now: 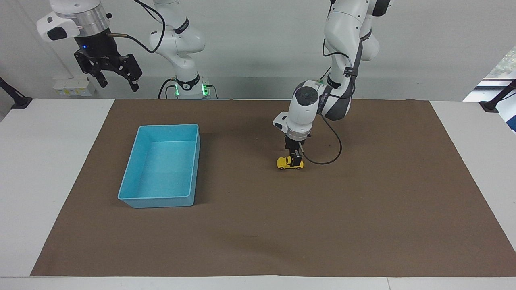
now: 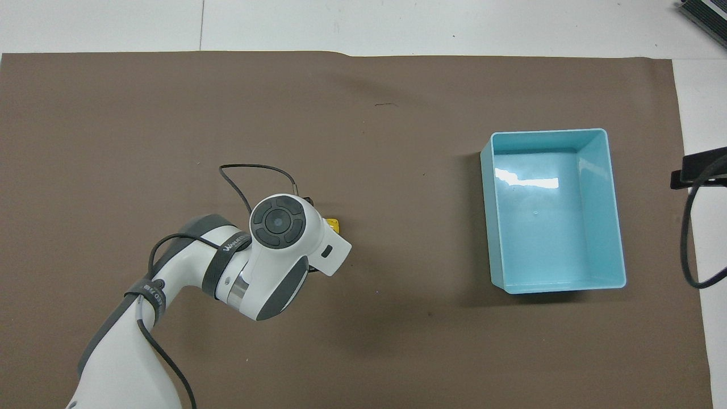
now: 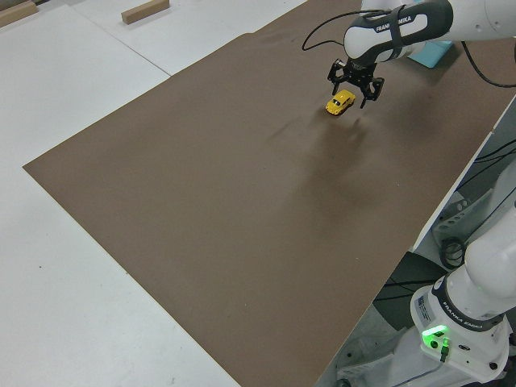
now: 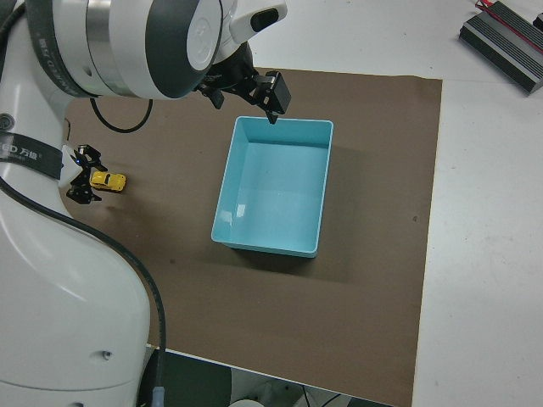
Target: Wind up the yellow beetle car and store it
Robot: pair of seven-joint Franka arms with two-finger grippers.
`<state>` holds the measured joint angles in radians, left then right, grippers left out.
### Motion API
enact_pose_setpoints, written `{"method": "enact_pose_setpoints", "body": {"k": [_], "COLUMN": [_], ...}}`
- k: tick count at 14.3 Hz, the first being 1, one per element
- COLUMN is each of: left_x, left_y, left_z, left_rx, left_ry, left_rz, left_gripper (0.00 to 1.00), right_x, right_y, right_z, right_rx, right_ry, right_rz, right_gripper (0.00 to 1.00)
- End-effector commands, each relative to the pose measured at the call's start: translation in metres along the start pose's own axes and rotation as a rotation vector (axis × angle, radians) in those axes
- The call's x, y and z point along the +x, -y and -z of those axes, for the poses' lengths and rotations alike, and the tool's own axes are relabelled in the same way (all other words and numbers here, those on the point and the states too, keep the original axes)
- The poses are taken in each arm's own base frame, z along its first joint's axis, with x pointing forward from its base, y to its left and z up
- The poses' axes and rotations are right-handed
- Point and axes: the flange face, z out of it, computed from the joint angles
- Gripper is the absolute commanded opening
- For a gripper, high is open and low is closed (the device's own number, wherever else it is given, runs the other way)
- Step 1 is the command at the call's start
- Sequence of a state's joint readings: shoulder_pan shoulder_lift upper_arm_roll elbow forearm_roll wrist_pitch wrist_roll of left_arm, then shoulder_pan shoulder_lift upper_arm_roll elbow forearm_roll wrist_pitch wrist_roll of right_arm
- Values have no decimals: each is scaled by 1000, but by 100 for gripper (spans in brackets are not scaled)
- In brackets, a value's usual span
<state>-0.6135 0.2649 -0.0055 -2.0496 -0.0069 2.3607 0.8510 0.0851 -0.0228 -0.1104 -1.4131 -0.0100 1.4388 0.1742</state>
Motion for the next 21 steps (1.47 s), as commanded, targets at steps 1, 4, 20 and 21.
{"method": "enact_pose_setpoints", "body": {"k": [1, 4, 20, 21], "left_x": [-2, -4, -58, -60], "left_y": [-5, -3, 26, 25], "left_z": [-2, -2, -13, -14], "left_rx": [23, 25, -6, -8], "left_ry": [18, 18, 46, 47], "left_rz": [35, 40, -55, -73], "left_gripper": [12, 0, 0, 0], "right_x": [-3, -3, -3, -3], "right_y": [-1, -1, 0, -1], "right_z": [0, 0, 0, 0], "right_rx": [18, 18, 18, 18], "right_ry": [-3, -3, -3, -3], "right_rz": [-27, -27, -26, -27], "right_gripper": [100, 100, 100, 100]}}
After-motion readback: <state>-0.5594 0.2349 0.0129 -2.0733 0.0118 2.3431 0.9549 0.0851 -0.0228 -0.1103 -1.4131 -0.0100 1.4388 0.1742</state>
